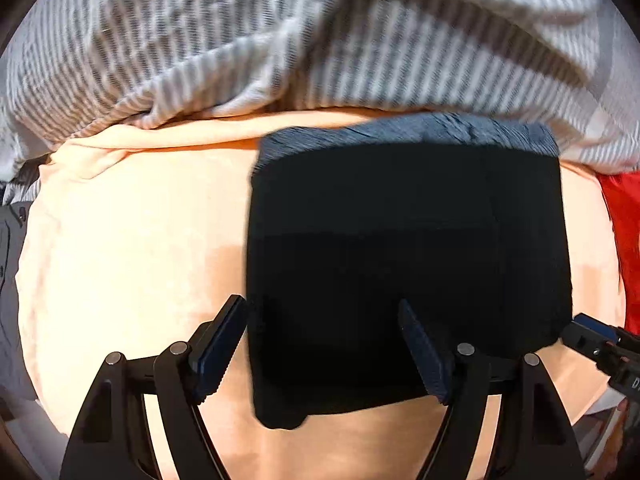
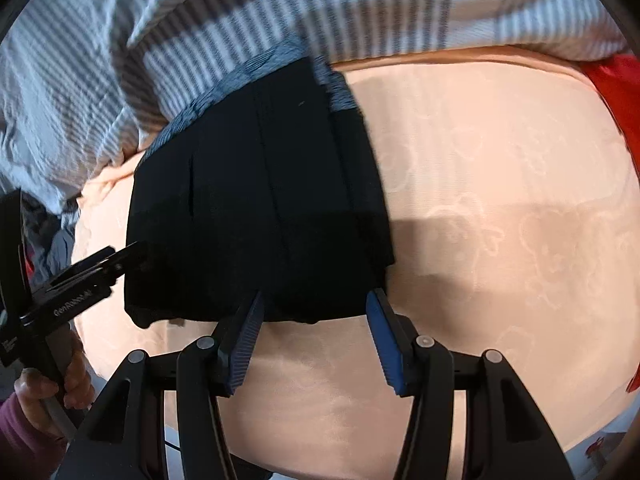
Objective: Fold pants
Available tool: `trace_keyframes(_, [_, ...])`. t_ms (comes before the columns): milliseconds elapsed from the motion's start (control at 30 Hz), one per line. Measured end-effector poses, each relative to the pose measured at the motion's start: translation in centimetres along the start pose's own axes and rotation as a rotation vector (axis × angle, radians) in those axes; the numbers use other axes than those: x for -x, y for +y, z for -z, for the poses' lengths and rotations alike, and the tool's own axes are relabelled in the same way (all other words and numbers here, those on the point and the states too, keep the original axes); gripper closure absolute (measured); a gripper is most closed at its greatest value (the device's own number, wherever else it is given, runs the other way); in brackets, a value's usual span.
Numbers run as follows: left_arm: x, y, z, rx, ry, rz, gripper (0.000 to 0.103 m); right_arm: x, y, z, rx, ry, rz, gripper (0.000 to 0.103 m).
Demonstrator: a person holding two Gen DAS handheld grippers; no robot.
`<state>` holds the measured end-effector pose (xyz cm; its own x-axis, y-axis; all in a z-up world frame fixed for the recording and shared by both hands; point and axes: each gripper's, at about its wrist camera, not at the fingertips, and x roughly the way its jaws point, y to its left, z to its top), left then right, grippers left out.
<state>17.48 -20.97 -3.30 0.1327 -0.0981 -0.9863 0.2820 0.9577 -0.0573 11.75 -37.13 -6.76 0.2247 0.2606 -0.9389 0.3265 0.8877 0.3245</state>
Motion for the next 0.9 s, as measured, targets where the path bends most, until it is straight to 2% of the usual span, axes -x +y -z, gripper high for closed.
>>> trace_keyframes(133, [-0.3, 1.5, -0.6, 0.005, 0.008, -0.014, 0.025, 0.4, -0.7, -0.6, -0.022, -0.004, 0.001, 0.043])
trace_keyframes(367, [-0.3, 4.7, -1.1, 0.072, 0.027, 0.052, 0.025, 0.5, -0.7, -1.0, -0.027, -0.002, 0.004, 0.04])
trace_keyframes(400, [-0.4, 4.8, -1.0, 0.065, 0.032, 0.061, 0.025, 0.4, -0.6, -1.0, -0.027, -0.003, 0.003, 0.04])
trace_keyframes(467, [-0.5, 5.1, -1.1, 0.044, 0.041, 0.081, 0.025, 0.7, -0.8, -1.3, -0.03, -0.008, -0.009, 0.033])
trace_keyframes(567, [-0.8, 5.3, -1.3, 0.026, 0.06, 0.118, 0.025, 0.9, -1.2, -1.9, -0.043, -0.015, -0.03, 0.032])
trace_keyframes(733, [-1.7, 5.0, -1.8, 0.034, 0.053, 0.098, 0.025, 0.7, -2.0, -2.5, -0.062, -0.013, -0.032, 0.032])
trace_keyframes(900, [-3.8, 6.2, -2.8, 0.046, 0.1, 0.187, 0.025, 0.1, -3.3, -3.2, -0.096, 0.005, -0.078, 0.029])
